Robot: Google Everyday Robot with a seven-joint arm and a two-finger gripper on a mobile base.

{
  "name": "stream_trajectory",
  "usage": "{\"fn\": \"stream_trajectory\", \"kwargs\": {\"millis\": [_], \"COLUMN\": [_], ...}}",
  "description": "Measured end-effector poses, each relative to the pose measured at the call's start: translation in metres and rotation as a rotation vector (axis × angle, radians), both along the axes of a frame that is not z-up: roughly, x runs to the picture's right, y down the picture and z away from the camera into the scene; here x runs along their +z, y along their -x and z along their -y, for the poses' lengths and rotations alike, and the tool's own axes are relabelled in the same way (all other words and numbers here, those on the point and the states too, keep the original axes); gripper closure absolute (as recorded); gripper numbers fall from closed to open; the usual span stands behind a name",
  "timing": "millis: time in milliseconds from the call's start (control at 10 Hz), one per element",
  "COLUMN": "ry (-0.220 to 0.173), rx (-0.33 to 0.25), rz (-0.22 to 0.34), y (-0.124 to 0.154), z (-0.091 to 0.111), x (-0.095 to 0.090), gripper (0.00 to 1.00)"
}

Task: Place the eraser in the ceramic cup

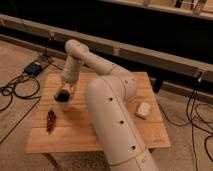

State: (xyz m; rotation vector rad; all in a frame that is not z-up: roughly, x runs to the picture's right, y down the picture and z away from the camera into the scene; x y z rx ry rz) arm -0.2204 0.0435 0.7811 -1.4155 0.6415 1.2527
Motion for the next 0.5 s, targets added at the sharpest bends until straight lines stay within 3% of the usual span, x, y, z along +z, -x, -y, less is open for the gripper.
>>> {"fn": "stream_trajectory", "kwargs": {"millis": [500], "ry": [0.0], "rx": [0.0], "rz": [0.0], "y": [0.0], "z": [0.0], "x": [0.0], "gripper": [0.2]}}
